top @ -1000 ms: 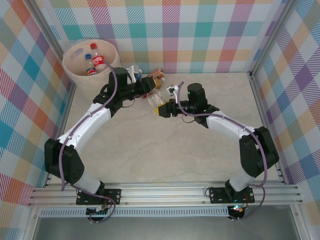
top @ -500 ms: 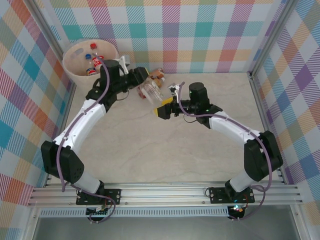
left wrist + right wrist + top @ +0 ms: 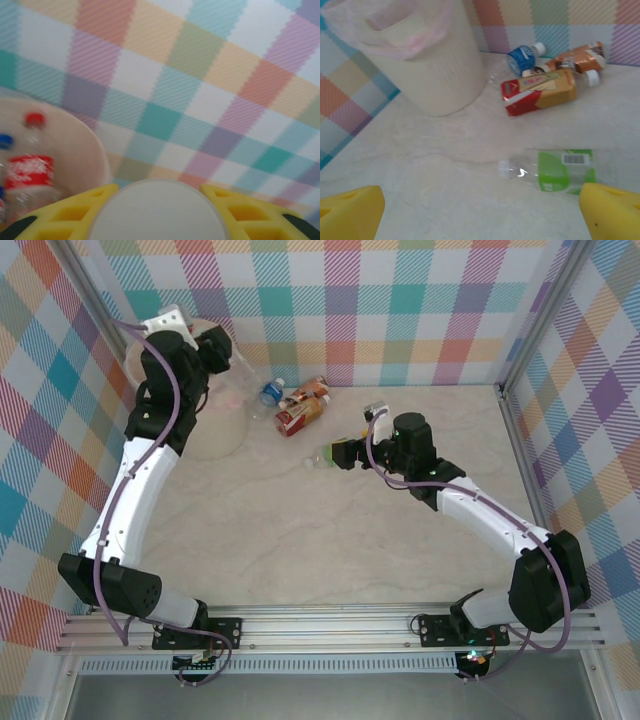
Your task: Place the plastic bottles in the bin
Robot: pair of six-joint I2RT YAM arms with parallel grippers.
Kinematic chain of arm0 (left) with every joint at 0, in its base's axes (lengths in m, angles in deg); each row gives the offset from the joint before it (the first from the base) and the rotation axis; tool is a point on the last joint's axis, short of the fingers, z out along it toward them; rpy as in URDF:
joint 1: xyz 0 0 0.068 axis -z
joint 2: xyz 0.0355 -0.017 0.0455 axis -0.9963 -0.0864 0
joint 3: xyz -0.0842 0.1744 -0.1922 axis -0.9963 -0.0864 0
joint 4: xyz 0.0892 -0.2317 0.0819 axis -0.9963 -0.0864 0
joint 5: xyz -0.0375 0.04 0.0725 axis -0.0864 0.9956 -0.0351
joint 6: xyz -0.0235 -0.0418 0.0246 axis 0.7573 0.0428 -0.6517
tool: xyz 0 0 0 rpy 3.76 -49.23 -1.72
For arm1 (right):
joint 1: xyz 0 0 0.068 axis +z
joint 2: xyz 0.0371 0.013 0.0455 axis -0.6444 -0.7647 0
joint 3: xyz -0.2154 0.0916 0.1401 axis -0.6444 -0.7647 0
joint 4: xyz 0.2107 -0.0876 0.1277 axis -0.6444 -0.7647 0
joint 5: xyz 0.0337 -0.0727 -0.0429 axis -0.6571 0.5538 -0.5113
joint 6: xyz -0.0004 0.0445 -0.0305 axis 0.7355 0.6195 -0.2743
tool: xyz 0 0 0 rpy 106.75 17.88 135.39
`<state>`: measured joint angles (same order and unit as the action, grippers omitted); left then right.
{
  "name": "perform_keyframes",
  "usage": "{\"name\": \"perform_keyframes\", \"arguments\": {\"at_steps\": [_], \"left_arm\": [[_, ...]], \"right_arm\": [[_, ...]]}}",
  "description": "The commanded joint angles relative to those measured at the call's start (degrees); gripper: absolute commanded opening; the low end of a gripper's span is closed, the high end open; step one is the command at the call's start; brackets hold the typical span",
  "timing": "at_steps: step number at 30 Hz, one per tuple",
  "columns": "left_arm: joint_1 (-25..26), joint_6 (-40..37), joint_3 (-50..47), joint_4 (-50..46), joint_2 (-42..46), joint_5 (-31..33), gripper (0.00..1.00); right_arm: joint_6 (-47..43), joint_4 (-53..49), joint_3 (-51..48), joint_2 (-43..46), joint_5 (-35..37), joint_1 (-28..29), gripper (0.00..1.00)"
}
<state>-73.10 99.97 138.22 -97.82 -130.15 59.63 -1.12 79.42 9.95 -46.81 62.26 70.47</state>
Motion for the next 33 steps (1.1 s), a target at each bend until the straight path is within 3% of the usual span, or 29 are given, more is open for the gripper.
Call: {"name": "perform_keyframes", "arguments": {"at_steps": [1, 5, 13, 20, 25, 30, 33], "left_arm": [[-2.1, -7.2, 2.1, 7.0, 0.4, 9.5, 0.43], [-5.3, -8.4, 5.4, 8.3, -2.4, 9.8, 0.44], [-10.5, -5.5, 16.5, 0.0, -12.8, 4.7, 0.44], [-11.4, -6.5, 26.3, -7.4, -22.8, -0.2, 0.44], [-11.4, -6.4, 27.0, -8.7, -25.9, -0.2, 0.47], [-11.4, -6.3, 32.4, -11.9, -32.5, -1.0, 0.63], [-11.6, -5.4, 46.6, -20.6, -40.6, -0.4, 0.81]], "right_arm": [[0.0, -1.8, 0.1, 0.2, 4.2, -0.1, 1.0], [0.7, -3.4, 1.3, -0.8, 4.8, 0.0, 1.0], [2.0, -4.5, 2.9, -2.6, 3.9, -0.1, 1.0], [2.1, -7.0, 4.1, -2.6, 4.4, -0.1, 1.0], [1.8, -8.4, 3.9, -2.1, 5.6, -0.1, 1.0], [1.4, -9.2, 3.6, -1.8, 6.2, -0.1, 1.0], [1.7, -9.3, 3.3, -1.8, 6.2, -0.1, 1.0]]}}
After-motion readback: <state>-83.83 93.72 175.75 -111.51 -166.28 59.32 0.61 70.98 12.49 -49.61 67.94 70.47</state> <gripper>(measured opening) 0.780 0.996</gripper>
